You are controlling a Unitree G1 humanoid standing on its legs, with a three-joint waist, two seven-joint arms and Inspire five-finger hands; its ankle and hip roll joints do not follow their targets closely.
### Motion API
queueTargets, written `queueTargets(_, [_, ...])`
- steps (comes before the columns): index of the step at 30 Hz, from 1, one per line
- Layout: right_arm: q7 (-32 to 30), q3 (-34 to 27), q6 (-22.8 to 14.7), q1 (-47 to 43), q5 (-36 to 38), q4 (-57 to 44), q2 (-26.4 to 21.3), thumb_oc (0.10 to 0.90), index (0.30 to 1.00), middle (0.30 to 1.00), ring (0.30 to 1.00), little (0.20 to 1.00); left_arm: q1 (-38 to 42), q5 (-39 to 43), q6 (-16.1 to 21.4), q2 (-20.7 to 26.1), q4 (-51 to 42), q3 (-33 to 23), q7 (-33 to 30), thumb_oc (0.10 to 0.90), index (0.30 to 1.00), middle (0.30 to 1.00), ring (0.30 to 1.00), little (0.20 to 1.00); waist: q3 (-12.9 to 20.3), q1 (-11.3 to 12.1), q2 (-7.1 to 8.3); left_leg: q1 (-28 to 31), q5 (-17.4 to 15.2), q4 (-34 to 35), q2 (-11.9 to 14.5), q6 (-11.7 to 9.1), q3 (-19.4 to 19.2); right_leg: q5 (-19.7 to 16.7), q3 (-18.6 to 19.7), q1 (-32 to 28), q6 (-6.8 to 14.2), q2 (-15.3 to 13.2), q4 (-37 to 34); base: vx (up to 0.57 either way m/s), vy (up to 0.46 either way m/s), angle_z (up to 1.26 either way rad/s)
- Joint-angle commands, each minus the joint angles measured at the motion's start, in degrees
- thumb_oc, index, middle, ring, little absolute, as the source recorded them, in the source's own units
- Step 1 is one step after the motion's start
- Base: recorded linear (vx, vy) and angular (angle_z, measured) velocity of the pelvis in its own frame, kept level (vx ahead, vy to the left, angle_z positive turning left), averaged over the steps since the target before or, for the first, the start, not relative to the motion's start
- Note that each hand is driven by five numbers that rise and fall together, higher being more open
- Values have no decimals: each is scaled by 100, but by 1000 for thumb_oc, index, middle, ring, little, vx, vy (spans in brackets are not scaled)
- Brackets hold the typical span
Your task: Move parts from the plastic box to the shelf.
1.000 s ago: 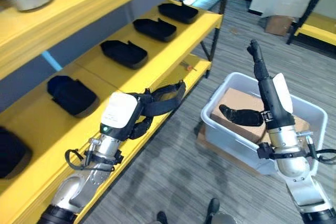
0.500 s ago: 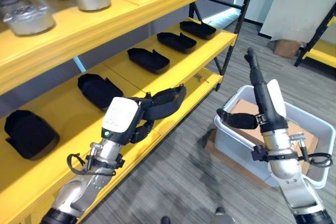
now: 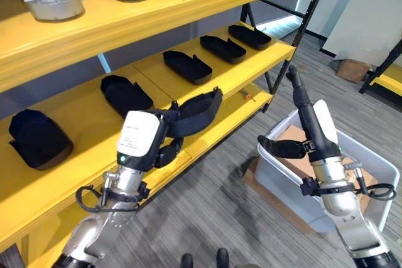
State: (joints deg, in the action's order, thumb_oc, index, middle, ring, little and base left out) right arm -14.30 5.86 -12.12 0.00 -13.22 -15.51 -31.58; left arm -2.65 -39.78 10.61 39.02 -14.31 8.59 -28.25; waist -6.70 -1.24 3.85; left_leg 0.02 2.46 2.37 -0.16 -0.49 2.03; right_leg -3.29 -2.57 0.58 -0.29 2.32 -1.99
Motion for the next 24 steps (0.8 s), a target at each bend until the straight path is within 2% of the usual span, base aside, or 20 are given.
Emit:
queueTargets(1, [-251,-293,-487,-367,224,-438,-125,900,1000,1000,1000,1000,521,-106,98,-79,-504,-596,-786,400,300,300,300,300,526,-48,114,-324,-259,-424,-525,191,-69,185,125,-80,348,33,-80,-26,-35,27])
queueTargets(4, [-317,-361,-510,-332,229,-442,-171,900,1000,1000,1000,1000,533,-173,49,-53,-495,-664,-866,400,300,300,300,300,356,-14,94,-552,-350,-881,-572,47,-108,257,-93,-92,297,-58,-4,-54,-7,41])
queueTargets(7, [-351,-394,-494,-332,206,-437,-204,900,1000,1000,1000,1000,569,-171,68,-76,-512,-753,-945,400,300,300,300,300,211,-82,162,-621,-598,-1271,-225,13,-520,246,-322,-1,299,-244,149,-94,31,82])
queueTargets(9, [-334,-401,-496,-317,227,-435,-195,900,1000,1000,1000,1000,509,-130,83,-71,-467,-816,-990,400,300,300,300,300,178,-68,224,-607,-752,-1493,19,-1,-481,260,-338,25,306,-339,246,-51,76,59])
queueTargets(11, [-345,-468,-490,-258,307,-436,-197,900,1000,1000,1000,1000,473,25,90,-116,-391,-857,-1028,400,300,300,300,300,172,-100,290,-558,-630,-1515,587,-65,-462,317,-438,78,311,-527,362,-29,98,17])
queueTargets(12, [-344,-469,-490,-256,308,-437,-198,900,1000,1000,1000,1000,473,26,90,-116,-390,-856,-1028,400,300,300,300,300,173,-106,287,-558,-628,-1511,589,-69,-454,323,-446,80,307,-525,370,-7,163,37])
queueTargets(13, [-385,-532,-471,-197,360,-421,-202,900,1000,1000,1000,1000,462,116,73,-123,-315,-891,-1061,400,300,300,300,300,203,-128,247,-436,-347,-1320,1098,-197,-486,421,-570,119,333,-619,439,68,276,71])
queueTargets(14, [-425,-611,-452,-121,376,-403,-250,900,1000,1000,1000,1000,469,131,28,-111,-264,-898,-1115,400,300,300,300,300,272,-185,100,-308,116,-793,1575,-455,-475,539,-738,101,365,-671,517,97,352,77])
queueTargets(15, [-440,-647,-441,-86,370,-389,-266,900,1000,1000,1000,1000,491,152,36,-130,-258,-871,-1099,400,300,300,300,300,304,-206,31,-240,260,-550,1707,-551,-503,570,-830,79,390,-705,544,137,320,80])
queueTargets(16, [-461,-680,-430,-66,344,-378,-285,900,1000,1000,1000,1000,533,168,43,-136,-252,-830,-1087,400,300,300,300,300,326,-203,-44,-179,349,-338,1737,-630,-520,584,-928,53,434,-738,554,73,159,68])
queueTargets(17, [-465,-689,-431,-60,341,-376,-291,900,1000,1000,1000,1000,542,170,41,-143,-251,-819,-1085,400,300,300,300,300,325,-211,-56,-156,380,-281,1740,-638,-508,588,-950,44,437,-735,553,77,149,61])
queueTargets(20, [-486,-791,-410,-4,289,-365,-266,900,1000,1000,1000,1000,541,120,68,-124,-268,-789,-1037,400,300,300,300,300,398,-176,-188,-37,264,-11,1535,-663,-408,512,-998,-76,550,-855,491,98,228,34])
queueTargets(22, [-474,-811,-397,-8,287,-380,-193,900,1000,1000,1000,1000,556,131,83,-59,-281,-786,-999,400,300,300,300,300,413,-117,-185,-14,129,-38,1321,-611,-360,416,-1015,-146,635,-1020,457,109,274,42])
queueTargets(24, [-468,-800,-367,-13,240,-374,-108,900,1000,1000,1000,1000,558,138,77,50,-296,-850,-992,400,300,300,300,300,411,-48,-112,-39,-21,-138,1091,-511,-373,341,-1051,-203,761,-1240,424,88,282,67])
